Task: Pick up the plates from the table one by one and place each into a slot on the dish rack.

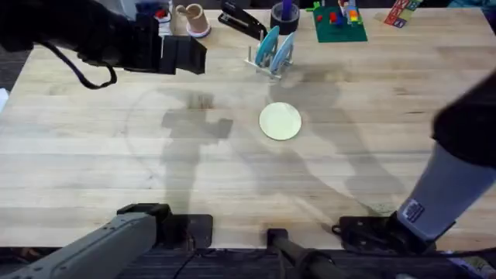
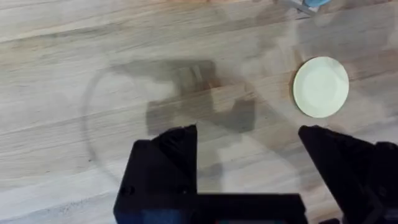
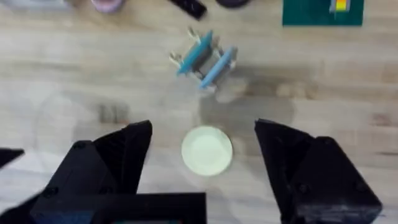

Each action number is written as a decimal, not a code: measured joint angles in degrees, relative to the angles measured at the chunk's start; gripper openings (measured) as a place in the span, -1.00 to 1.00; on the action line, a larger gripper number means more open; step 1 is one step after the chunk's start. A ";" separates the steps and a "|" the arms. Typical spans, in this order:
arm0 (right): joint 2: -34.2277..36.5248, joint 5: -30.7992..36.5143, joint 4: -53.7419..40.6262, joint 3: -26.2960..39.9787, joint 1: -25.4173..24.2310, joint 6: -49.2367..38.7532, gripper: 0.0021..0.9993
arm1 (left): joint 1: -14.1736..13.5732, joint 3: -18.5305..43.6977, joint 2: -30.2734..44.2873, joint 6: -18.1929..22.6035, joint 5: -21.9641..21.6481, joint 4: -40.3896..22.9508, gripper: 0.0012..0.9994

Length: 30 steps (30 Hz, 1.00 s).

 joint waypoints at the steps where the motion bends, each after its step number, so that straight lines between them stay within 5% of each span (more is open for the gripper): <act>1: -1.25 -0.25 0.00 -2.21 -0.06 -0.11 0.98 | 0.00 0.00 0.00 0.02 0.01 0.00 0.99; 12: -14.00 -0.96 -0.01 -28.04 -1.64 -2.17 0.98 | 0.00 0.00 0.00 0.00 2.49 -1.91 0.99; 24: -15.32 -0.98 -0.01 -39.74 -2.07 -7.77 0.99 | 0.00 0.00 0.00 0.00 5.41 -7.20 0.99; 30: -15.32 -0.99 -0.01 -46.39 -6.16 -9.73 0.99 | 0.00 0.00 -0.01 0.00 7.71 -7.22 0.99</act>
